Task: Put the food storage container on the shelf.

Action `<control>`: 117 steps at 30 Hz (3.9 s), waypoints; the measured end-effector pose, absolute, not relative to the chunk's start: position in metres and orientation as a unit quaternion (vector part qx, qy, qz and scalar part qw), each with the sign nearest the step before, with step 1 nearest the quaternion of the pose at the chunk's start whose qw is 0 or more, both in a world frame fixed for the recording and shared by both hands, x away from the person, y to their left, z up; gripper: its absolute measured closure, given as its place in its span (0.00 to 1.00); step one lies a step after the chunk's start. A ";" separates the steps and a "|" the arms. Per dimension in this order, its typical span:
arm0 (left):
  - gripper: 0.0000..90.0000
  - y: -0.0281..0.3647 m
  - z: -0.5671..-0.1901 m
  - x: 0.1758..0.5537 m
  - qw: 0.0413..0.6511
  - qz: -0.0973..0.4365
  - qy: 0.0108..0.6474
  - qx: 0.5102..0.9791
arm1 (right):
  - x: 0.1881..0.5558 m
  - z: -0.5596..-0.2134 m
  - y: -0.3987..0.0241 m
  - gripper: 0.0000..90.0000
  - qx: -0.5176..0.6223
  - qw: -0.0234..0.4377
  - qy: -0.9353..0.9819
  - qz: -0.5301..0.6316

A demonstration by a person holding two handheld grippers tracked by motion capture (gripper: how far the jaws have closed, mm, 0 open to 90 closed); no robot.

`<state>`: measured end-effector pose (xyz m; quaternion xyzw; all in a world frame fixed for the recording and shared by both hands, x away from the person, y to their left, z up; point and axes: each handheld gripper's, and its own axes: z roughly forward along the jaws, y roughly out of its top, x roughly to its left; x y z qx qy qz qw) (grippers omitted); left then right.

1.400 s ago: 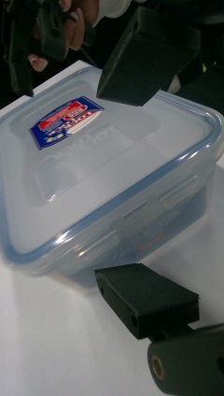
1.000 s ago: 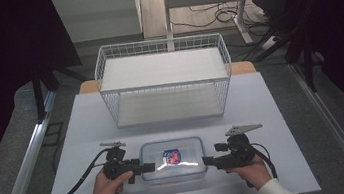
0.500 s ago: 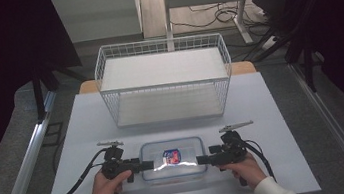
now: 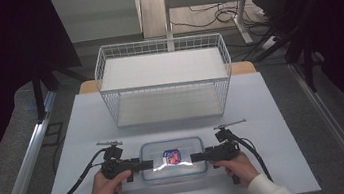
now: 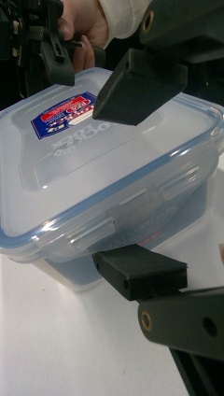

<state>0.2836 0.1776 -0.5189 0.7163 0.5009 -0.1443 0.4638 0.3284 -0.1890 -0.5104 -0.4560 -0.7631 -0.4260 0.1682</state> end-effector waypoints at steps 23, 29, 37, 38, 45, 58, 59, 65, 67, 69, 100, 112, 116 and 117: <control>0.47 0.184 -0.510 0.271 0.476 -0.138 0.501 0.710 | 0.316 -0.495 -0.205 0.56 -0.478 0.173 -0.736 -0.447; 0.50 0.185 -0.507 0.265 0.480 -0.132 0.498 0.710 | 0.309 -0.491 -0.205 0.57 -0.475 0.160 -0.739 -0.450; 0.53 0.186 -0.504 0.260 0.483 -0.131 0.497 0.709 | 0.303 -0.488 -0.206 0.58 -0.473 0.156 -0.738 -0.454; 0.53 0.186 -0.504 0.260 0.483 -0.131 0.498 0.708 | 0.303 -0.488 -0.206 0.58 -0.474 0.156 -0.737 -0.455; 0.54 0.185 -0.502 0.259 0.485 -0.130 0.504 0.702 | 0.302 -0.487 -0.206 0.59 -0.481 0.158 -0.732 -0.456; 0.54 0.183 -0.494 0.266 0.488 -0.117 0.502 0.704 | 0.307 -0.484 -0.208 0.59 -0.481 0.152 -0.728 -0.465; 0.54 0.183 -0.493 0.268 0.489 -0.114 0.500 0.706 | 0.308 -0.483 -0.208 0.59 -0.480 0.151 -0.728 -0.467; 0.55 0.183 -0.491 0.274 0.492 -0.111 0.497 0.706 | 0.314 -0.479 -0.208 0.59 -0.472 0.141 -0.732 -0.471; 0.55 0.183 -0.489 0.278 0.494 -0.109 0.496 0.706 | 0.317 -0.478 -0.208 0.59 -0.471 0.138 -0.732 -0.473; 0.55 0.183 -0.488 0.282 0.496 -0.109 0.494 0.706 | 0.319 -0.476 -0.208 0.59 -0.470 0.137 -0.732 -0.474; 0.55 0.194 -0.477 0.383 0.517 -0.091 0.476 0.706 | 0.410 -0.457 -0.198 0.59 -0.464 0.101 -0.730 -0.491; 0.55 0.192 -0.496 0.399 0.509 -0.088 0.485 0.706 | 0.429 -0.478 -0.195 0.58 -0.476 0.090 -0.728 -0.485; 0.54 0.191 -0.500 0.401 0.512 -0.084 0.494 0.698 | 0.428 -0.479 -0.193 0.58 -0.483 0.073 -0.727 -0.482; 0.54 0.191 -0.500 0.401 0.512 -0.084 0.494 0.698 | 0.428 -0.479 -0.193 0.58 -0.483 0.073 -0.727 -0.482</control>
